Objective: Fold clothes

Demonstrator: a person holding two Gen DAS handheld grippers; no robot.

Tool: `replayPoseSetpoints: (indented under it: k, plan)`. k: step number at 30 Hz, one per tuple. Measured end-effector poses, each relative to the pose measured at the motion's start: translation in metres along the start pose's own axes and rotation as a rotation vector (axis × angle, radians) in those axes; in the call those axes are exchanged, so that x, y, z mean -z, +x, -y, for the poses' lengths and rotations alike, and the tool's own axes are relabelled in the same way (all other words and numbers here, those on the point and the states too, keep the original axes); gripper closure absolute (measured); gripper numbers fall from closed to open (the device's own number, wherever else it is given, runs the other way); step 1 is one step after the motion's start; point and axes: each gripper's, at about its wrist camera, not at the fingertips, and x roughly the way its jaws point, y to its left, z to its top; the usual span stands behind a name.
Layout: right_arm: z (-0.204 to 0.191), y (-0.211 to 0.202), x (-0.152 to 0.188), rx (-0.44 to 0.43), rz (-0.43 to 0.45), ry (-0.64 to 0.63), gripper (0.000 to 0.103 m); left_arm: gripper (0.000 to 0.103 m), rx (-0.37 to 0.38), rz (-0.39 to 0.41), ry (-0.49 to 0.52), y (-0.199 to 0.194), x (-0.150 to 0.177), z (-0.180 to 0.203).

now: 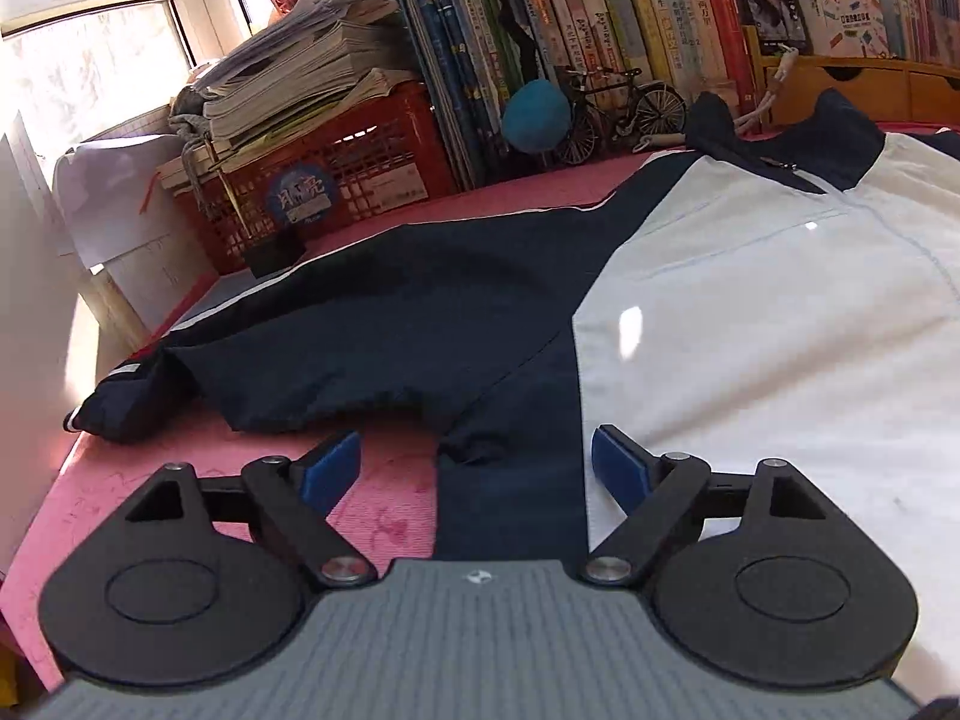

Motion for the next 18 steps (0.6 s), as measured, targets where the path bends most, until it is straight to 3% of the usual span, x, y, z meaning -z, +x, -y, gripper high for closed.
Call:
replayPoseSetpoints:
  k: [1, 2, 3, 4, 6, 10, 13, 15, 18]
  plan:
    - [0.011, -0.004, -0.004, 0.082, -0.022, 0.039, 0.096, 0.018, -0.083, -0.004, 0.028, -0.002, 0.001, -0.006]
    - [0.022, -0.008, -0.008, 0.164, -0.043, 0.077, 0.068, 0.02, -0.061, 0.023, 0.02, -0.004, -0.004, -0.015]
    - [0.03, -0.012, -0.013, 0.235, -0.043, 0.09, 0.046, 0.02, -0.039, 0.049, 0.011, -0.007, -0.008, -0.025]
    - [0.033, -0.017, -0.02, 0.252, -0.005, 0.068, 0.044, 0.02, -0.012, 0.073, 0.001, -0.009, -0.013, -0.033]
    - [0.03, -0.021, -0.039, 0.141, 0.074, 0.05, 0.038, 0.019, 0.104, 0.082, -0.029, -0.007, -0.039, -0.037]
    - [0.0, 0.01, -0.093, -0.055, 0.138, 0.042, 0.036, 0.016, 0.3, 0.184, 0.009, -0.001, -0.082, 0.008]
    - [-0.049, 0.06, -0.121, -0.192, 0.082, -0.036, 0.044, 0.014, 0.441, 0.227, 0.065, 0.008, -0.103, 0.054]
    - [-0.081, 0.093, -0.132, -0.239, 0.025, -0.083, 0.051, 0.014, 0.455, 0.226, 0.079, 0.022, -0.11, 0.079]
    - [-0.098, 0.142, -0.136, -0.181, -0.062, -0.06, 0.056, 0.014, 0.435, 0.162, 0.11, 0.063, -0.121, 0.111]
